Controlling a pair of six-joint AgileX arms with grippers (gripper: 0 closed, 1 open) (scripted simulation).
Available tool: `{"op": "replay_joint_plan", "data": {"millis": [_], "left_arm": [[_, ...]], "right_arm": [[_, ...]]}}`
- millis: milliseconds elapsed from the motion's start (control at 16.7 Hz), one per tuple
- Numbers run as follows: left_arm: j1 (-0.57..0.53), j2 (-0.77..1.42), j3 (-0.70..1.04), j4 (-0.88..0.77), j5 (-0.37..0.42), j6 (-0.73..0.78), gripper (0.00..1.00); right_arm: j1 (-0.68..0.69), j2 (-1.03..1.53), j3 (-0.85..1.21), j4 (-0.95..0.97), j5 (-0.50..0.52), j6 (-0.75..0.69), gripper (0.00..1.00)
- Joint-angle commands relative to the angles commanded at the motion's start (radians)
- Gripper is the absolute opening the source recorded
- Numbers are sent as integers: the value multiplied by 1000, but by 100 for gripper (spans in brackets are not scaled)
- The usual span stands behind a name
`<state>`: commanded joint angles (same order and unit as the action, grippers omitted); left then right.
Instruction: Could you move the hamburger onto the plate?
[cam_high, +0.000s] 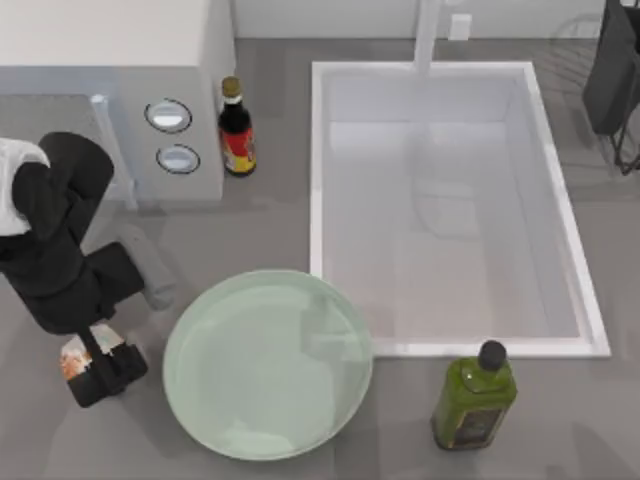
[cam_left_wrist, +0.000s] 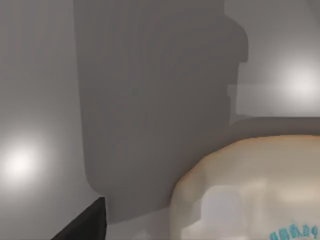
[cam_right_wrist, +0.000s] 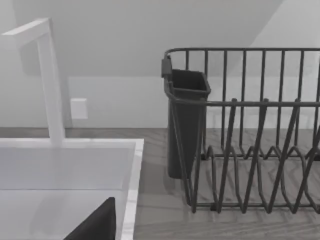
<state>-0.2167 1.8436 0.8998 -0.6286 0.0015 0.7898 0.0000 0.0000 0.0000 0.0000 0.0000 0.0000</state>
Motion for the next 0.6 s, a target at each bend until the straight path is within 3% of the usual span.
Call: {"op": "replay_joint_plan", "data": {"millis": [600], "left_arm": [[0,0,0,0,0,0,25]], "right_arm": [[0,0,0,0,0,0,100]]}}
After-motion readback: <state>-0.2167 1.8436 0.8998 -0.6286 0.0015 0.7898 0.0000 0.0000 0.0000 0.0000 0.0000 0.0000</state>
